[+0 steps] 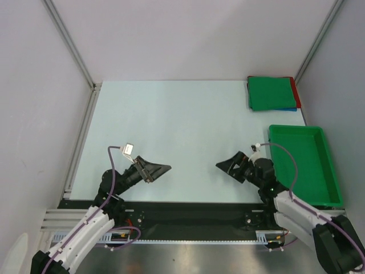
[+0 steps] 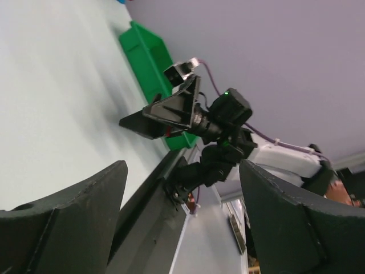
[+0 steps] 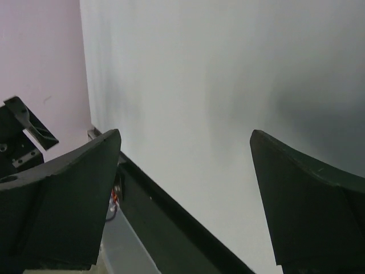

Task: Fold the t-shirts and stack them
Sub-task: Reset both grippers

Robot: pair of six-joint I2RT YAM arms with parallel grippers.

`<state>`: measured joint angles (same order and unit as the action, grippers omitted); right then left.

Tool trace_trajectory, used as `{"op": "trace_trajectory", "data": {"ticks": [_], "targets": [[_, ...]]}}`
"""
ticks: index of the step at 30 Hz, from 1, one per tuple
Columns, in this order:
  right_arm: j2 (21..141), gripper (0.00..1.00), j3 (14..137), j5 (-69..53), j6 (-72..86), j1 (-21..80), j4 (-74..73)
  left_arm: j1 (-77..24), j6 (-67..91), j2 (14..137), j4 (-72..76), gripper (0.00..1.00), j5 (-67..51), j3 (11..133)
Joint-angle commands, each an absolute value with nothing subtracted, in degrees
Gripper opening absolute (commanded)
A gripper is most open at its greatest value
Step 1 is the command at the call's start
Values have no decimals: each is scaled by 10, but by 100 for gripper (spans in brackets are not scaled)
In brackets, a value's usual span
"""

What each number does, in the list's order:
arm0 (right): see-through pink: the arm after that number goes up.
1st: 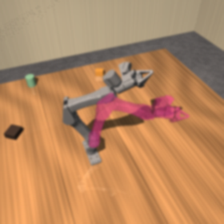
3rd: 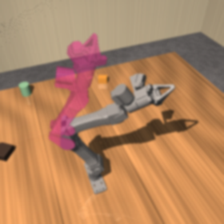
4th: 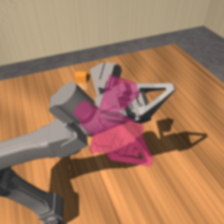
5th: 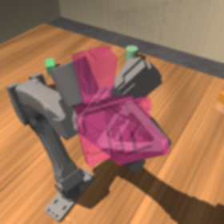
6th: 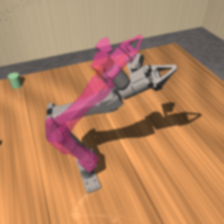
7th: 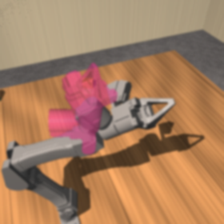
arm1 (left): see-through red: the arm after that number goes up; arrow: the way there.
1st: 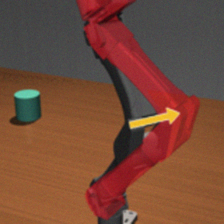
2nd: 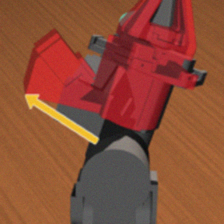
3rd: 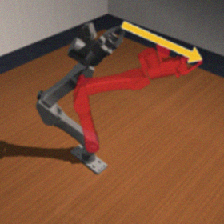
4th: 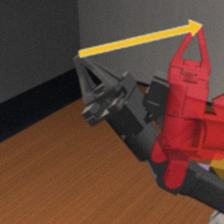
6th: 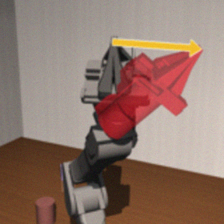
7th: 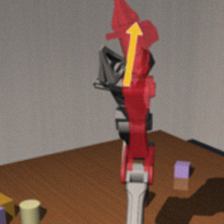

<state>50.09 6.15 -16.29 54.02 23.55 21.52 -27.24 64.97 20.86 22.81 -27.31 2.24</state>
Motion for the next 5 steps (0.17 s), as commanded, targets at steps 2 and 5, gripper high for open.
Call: {"op": "trace_trajectory", "data": {"ticks": [2,5], "targets": [[376,100,0,-179,582,239,233,-276,663,178,308,86,-337,-83],[305,100,-56,-274,599,240,279,-277,736,123,399,88,-367,-113]]}}
